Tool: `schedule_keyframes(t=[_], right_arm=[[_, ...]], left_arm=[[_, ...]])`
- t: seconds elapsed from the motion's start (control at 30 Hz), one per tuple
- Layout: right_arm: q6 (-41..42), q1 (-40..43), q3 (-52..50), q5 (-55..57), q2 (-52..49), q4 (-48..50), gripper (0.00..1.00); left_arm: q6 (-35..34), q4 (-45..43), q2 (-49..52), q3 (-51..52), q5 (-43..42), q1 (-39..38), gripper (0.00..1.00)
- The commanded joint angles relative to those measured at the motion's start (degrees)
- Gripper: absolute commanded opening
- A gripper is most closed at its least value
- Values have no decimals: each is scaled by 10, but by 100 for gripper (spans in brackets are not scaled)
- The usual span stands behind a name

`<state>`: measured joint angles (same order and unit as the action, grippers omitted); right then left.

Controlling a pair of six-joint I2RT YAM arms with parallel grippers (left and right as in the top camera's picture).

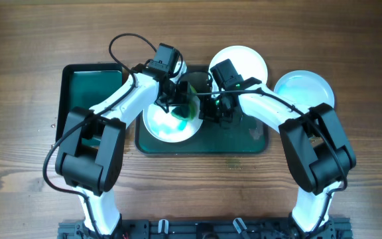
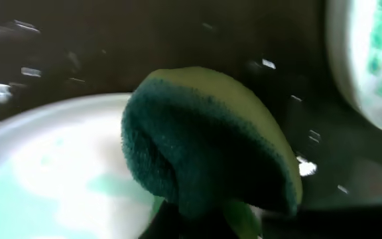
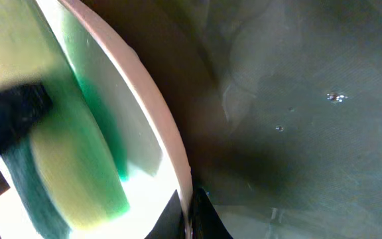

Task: Clean dirty plates on tray and stack at the side
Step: 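Scrub the top plate with the sponge while right gripper holds it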

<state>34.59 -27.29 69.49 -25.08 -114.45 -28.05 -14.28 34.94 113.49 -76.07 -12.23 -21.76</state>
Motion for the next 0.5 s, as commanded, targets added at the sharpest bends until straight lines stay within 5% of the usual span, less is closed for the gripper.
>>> schedule_keyframes(t=[0.0, 0.23, 0.33, 0.47], right_arm=[[-14, -1, 7, -29, -12, 0, 4], [-14, -1, 7, -28, -12, 2, 4], [-14, -1, 7, -28, -12, 3, 4], [-14, -1, 7, -28, -12, 4, 4]], left_arm=[[-46, 0, 16, 3, 168, 3, 4], [-182, 67, 25, 3, 319, 3, 4], [-174, 89, 26, 3, 283, 3, 4], [-78, 111, 26, 3, 85, 2, 4]])
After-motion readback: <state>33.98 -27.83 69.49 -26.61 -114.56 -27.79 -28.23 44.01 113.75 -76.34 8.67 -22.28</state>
